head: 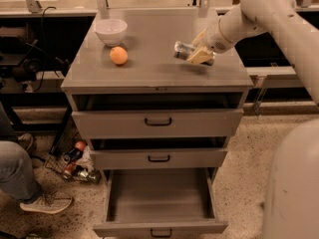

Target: Pick redbull can from bottom drawer and place on counter

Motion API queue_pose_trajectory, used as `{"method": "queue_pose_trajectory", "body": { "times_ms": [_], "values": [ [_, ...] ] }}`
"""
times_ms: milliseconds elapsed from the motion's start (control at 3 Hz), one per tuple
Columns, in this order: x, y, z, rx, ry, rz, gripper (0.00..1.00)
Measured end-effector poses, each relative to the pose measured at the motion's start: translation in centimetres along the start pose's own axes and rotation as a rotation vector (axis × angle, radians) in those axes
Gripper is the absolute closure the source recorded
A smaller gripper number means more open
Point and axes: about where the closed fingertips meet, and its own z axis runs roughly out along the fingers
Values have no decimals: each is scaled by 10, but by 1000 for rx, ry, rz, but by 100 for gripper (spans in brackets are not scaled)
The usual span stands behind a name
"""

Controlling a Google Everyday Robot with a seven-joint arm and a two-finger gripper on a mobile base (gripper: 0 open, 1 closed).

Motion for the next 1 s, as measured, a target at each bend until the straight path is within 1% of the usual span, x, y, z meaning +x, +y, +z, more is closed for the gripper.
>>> {"method": "queue_pose_trajectory", "body": {
  "times_ms": [333,667,1000],
  "values": [
    [1,1,19,-32,-3,17,100],
    [2,0,29,-57,-16,40,82],
    [2,-6,28,-63,-48,67,51]
  ]
}}
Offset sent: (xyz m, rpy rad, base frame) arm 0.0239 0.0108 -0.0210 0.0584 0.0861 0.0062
